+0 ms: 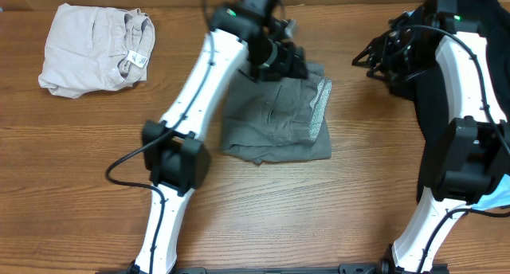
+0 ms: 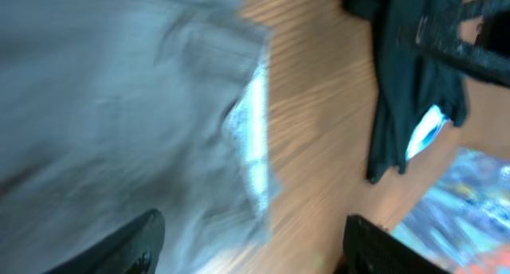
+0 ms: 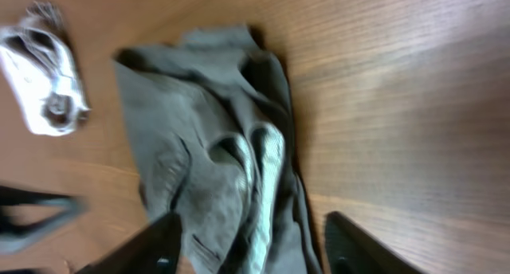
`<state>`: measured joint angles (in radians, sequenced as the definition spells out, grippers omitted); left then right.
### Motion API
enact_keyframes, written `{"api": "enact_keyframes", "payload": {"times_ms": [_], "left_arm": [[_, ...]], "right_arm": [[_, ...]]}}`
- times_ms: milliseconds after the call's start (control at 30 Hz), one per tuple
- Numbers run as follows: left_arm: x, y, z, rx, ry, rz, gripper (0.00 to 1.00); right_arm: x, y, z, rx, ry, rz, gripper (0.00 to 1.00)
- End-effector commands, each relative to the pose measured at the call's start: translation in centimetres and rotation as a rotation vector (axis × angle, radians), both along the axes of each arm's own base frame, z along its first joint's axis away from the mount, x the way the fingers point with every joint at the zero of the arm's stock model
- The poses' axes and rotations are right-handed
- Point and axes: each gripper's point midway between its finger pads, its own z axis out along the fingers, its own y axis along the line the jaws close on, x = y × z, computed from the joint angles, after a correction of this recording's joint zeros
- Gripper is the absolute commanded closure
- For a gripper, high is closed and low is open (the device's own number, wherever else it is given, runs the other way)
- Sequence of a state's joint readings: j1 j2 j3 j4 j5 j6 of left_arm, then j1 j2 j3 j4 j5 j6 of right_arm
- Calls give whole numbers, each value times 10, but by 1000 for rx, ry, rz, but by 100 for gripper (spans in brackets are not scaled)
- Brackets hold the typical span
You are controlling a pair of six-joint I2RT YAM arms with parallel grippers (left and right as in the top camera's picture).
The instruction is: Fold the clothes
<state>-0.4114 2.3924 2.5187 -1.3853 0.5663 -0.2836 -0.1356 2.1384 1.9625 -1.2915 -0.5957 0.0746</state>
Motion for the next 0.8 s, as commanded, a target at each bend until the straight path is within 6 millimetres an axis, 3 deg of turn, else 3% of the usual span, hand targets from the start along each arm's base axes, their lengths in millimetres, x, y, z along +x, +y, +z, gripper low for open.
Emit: {"api": "enact_keyframes", "payload": {"times_ms": [0,100,133,233,433,500,633,767], "left_arm": [[17,51,32,102,-138,23,24],[18,75,30,148,-136,22,21],[19,93,26,187,-121,43,21],[22,110,23,221,-111,75,21],[23,118,20,266,-121,73,22],[22,120,18,308,-126,70,22],[20,118,16,337,-132,62,21],[19,117,15,345,-134,57,21]], "right_arm": [[-16,12,-4,-107,24,67,34],[-31,29,-20,-142,77,126,32],[-38,39,-28,-161,98,159,32],[-49,58,-40,-201,120,216,32],[-72,78,-67,-316,210,225,39],[-87,89,-81,-333,244,253,50],[-100,85,-103,-444,291,215,54],[-106,62,-119,-599,323,124,66]]}}
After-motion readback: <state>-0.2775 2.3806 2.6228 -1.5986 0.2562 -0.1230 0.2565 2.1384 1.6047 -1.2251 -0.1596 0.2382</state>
